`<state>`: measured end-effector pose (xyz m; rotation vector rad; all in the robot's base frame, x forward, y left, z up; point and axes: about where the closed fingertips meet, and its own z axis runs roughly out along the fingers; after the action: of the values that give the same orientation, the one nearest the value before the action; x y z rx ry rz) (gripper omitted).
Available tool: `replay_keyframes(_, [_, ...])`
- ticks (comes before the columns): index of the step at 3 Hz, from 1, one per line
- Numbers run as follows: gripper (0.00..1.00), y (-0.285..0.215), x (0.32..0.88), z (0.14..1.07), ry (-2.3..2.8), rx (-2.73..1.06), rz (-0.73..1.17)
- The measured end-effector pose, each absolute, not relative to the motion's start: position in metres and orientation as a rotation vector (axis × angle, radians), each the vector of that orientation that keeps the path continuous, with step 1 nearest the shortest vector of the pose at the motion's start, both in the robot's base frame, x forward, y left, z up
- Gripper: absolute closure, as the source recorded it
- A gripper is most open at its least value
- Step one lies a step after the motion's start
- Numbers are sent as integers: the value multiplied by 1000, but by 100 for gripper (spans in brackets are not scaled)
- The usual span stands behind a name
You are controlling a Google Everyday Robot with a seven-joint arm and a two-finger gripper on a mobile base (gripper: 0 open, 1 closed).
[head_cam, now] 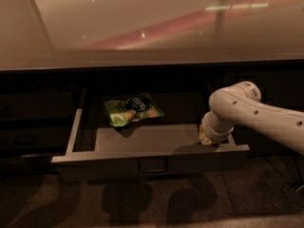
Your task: Open top drawer
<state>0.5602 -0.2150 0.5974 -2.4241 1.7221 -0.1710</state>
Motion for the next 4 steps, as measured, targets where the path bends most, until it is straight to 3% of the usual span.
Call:
replay_keyframes(1, [81,-216,559,595,1722,-2428,-166])
replay_keyframes(4, [11,-216,559,595,1722,-2428,-166])
